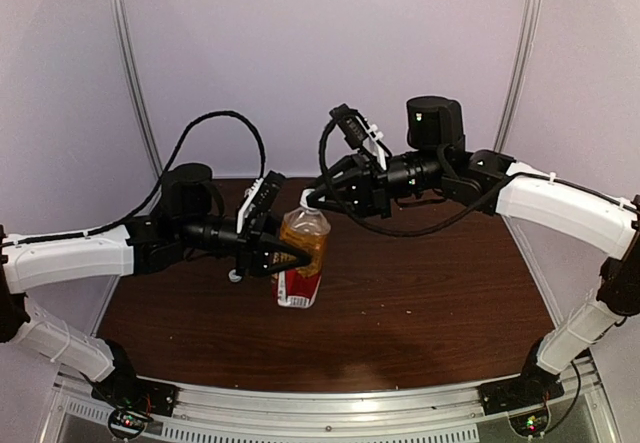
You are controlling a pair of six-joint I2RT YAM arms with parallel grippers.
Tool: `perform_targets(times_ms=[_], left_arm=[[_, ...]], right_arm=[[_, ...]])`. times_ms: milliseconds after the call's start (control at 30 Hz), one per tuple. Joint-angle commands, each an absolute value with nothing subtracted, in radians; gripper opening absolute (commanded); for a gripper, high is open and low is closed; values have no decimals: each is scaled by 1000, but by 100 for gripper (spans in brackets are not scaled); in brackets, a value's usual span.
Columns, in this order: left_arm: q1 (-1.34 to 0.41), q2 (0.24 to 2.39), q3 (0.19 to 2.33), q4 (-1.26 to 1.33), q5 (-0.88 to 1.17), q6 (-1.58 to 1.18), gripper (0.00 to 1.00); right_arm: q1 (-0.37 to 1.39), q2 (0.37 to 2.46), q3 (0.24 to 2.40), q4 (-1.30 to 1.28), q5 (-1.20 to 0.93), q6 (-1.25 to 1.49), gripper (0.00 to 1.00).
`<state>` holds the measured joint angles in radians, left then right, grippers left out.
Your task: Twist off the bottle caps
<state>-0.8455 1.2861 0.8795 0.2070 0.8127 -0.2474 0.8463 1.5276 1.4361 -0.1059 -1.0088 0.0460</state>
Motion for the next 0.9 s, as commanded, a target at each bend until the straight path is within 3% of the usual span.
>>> perform_targets(times_ms=[0, 67, 233, 400, 533, 867], left_arm=[[-850, 1263, 883, 341, 898, -272, 30], [-850, 1264, 887, 329, 881, -263, 30], [-850, 1264, 901, 265, 790, -234, 30], [-850, 1267, 913, 197, 667, -206, 30], [-850, 1275, 920, 175, 607, -204, 30], [-850, 1290, 936, 158, 520, -218, 30]], right_arm=[[839, 1547, 1448, -124, -1062, -1, 16], [839, 1536, 1444, -125, -1020, 30, 21], [838, 1491, 1440, -121, -882, 112, 47], [844, 1435, 1407, -74, -789, 193, 65], [855, 1412, 1408, -75, -668, 249, 73], [937, 1475, 1487, -185, -298, 323, 81]])
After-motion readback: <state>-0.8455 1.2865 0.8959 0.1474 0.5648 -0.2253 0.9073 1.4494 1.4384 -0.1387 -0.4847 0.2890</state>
